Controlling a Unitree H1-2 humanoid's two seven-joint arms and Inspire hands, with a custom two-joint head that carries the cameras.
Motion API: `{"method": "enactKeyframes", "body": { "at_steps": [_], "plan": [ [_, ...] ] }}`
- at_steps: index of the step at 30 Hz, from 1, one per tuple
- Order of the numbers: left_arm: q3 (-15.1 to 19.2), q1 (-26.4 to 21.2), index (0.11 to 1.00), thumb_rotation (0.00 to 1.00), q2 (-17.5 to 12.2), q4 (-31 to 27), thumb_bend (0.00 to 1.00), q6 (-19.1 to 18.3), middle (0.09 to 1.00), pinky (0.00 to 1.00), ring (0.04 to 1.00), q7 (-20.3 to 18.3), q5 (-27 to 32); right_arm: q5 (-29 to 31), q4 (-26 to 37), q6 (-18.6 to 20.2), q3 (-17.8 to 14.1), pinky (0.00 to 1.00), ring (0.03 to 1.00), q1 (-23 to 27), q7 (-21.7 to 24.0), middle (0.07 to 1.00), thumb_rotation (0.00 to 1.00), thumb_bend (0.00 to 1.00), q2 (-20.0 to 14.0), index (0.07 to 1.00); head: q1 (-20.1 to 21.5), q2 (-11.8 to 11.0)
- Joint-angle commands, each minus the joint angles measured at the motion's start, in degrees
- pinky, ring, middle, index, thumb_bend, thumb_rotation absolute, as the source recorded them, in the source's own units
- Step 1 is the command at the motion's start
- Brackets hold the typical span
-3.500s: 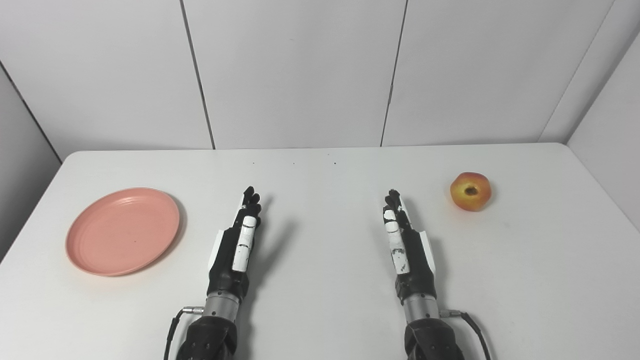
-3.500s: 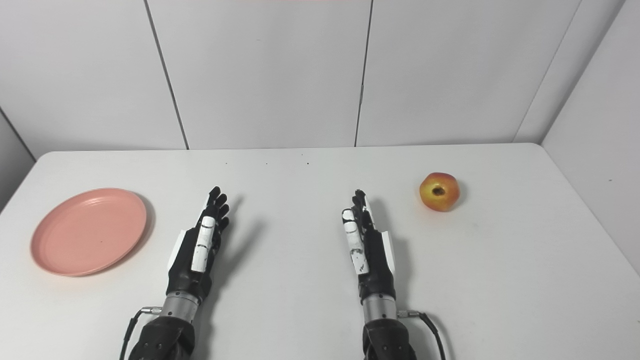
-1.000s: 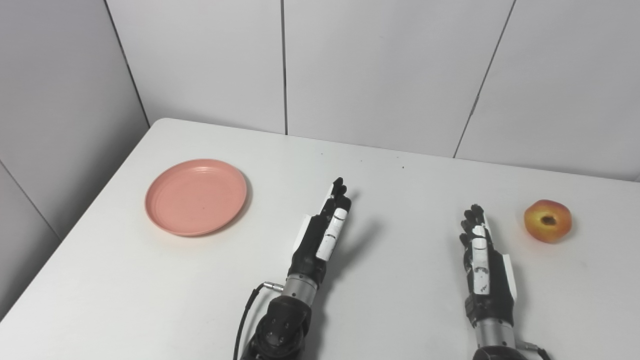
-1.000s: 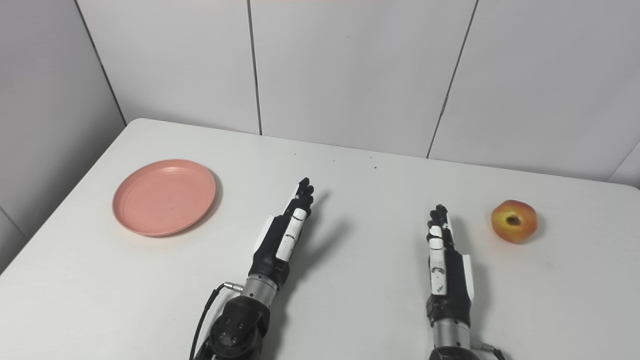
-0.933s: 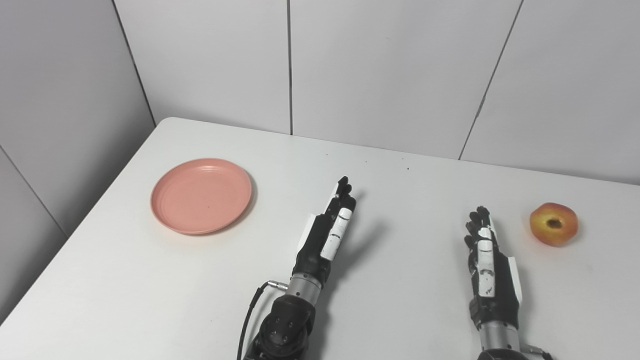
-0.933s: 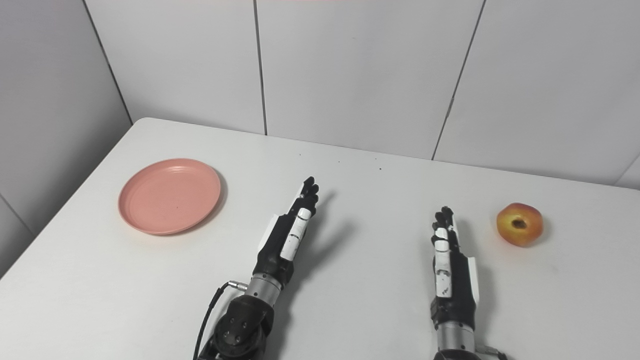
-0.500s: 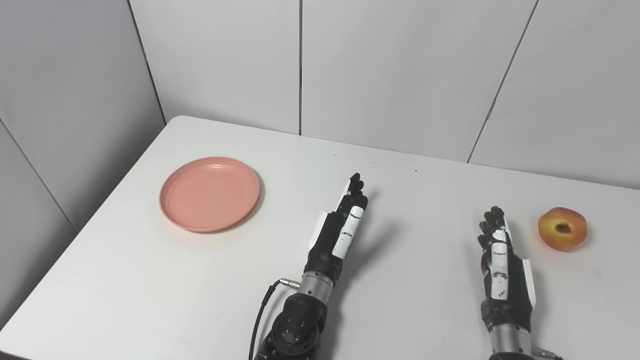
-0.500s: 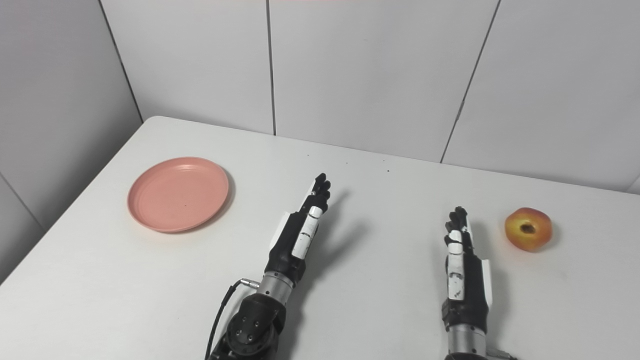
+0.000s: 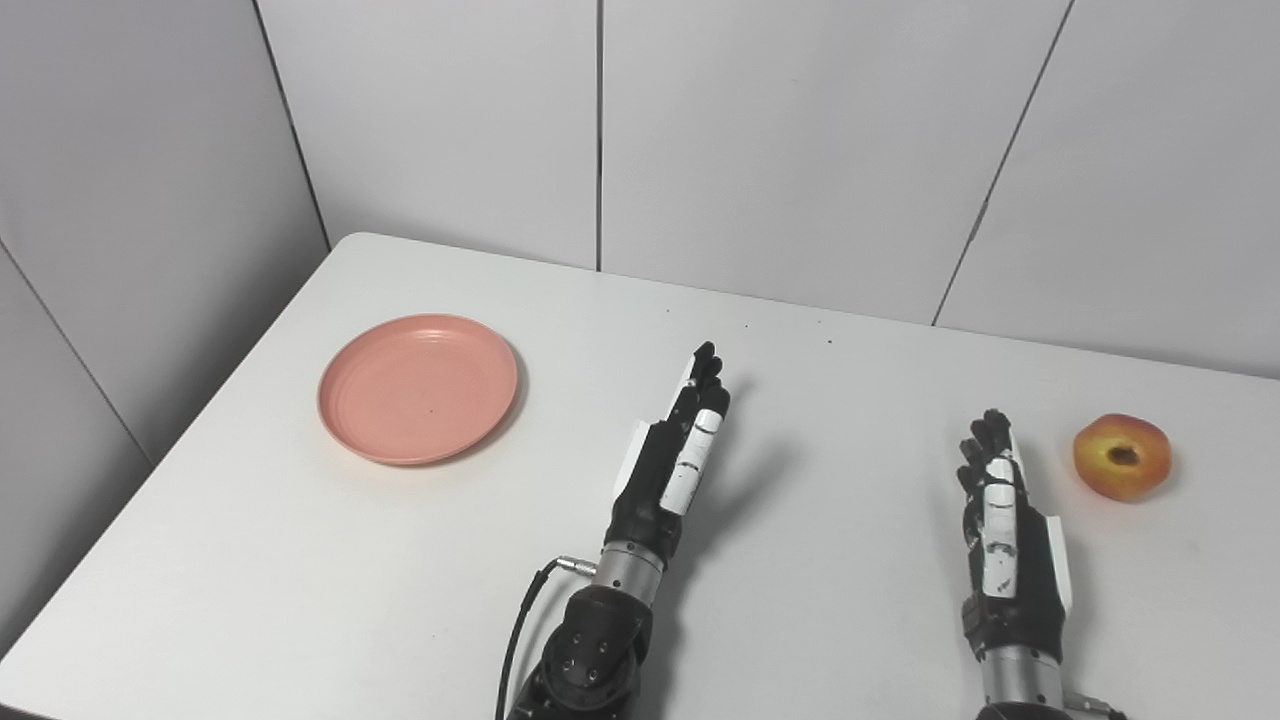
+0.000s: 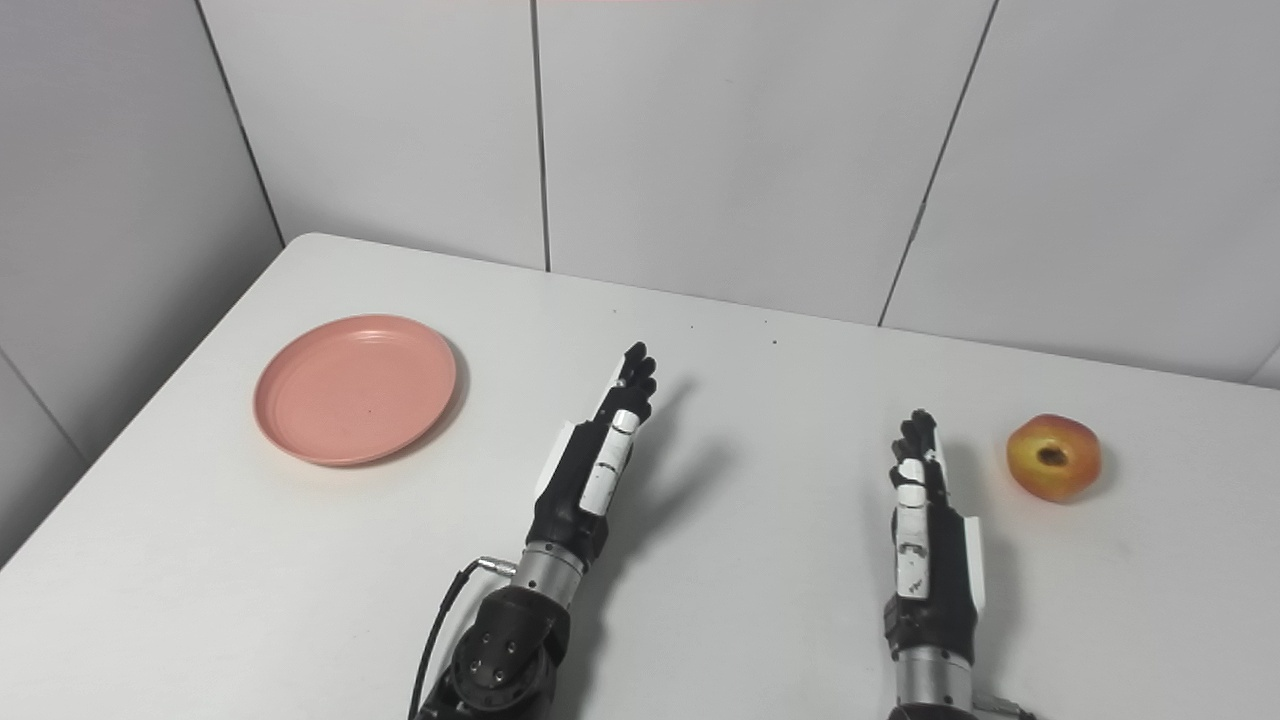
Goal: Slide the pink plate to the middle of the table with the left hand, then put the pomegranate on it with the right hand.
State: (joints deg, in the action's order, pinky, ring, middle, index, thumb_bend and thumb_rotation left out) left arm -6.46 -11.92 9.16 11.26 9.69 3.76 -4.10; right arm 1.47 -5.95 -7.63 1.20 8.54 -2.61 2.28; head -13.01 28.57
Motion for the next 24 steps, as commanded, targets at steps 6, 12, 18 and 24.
{"method": "enactKeyframes", "body": {
  "at_steps": [6, 12, 18, 24],
  "plan": [
    [1.47, 0.27, 0.988, 1.0, -1.0, -3.81, 0.67, -1.0, 0.994, 1.0, 0.995, 0.28, 0.02, -0.17, -3.9, -4.33, -0.47, 1.0, 0.976, -1.57, 0.26, 0.973, 1.0, 0.51, -0.25, 0.969, 0.27, -0.24],
    [3.86, -0.98, 0.938, 1.0, -2.13, -3.8, 0.69, -1.33, 0.948, 0.96, 0.942, 0.97, 0.17, -0.61, -5.38, -5.29, -0.49, 1.0, 0.974, -1.07, 0.11, 0.974, 1.0, 0.5, -0.2, 0.974, -0.18, -1.17],
    [4.36, -2.82, 0.952, 1.0, -4.9, -4.98, 0.69, -3.57, 0.951, 0.96, 0.941, 0.41, -1.14, -1.22, -6.79, -6.13, -0.5, 1.0, 0.971, -0.68, -0.4, 0.968, 1.0, 0.51, 0.1, 0.969, -0.32, -1.74],
    [5.5, -4.56, 0.944, 1.0, -6.44, -4.89, 0.66, -2.42, 0.94, 0.92, 0.917, 1.66, -1.67, -1.09, -7.38, -6.58, -0.65, 1.0, 0.969, -0.59, -0.3, 0.968, 1.0, 0.52, 0.28, 0.967, -0.83, -2.0]
  ]
}}
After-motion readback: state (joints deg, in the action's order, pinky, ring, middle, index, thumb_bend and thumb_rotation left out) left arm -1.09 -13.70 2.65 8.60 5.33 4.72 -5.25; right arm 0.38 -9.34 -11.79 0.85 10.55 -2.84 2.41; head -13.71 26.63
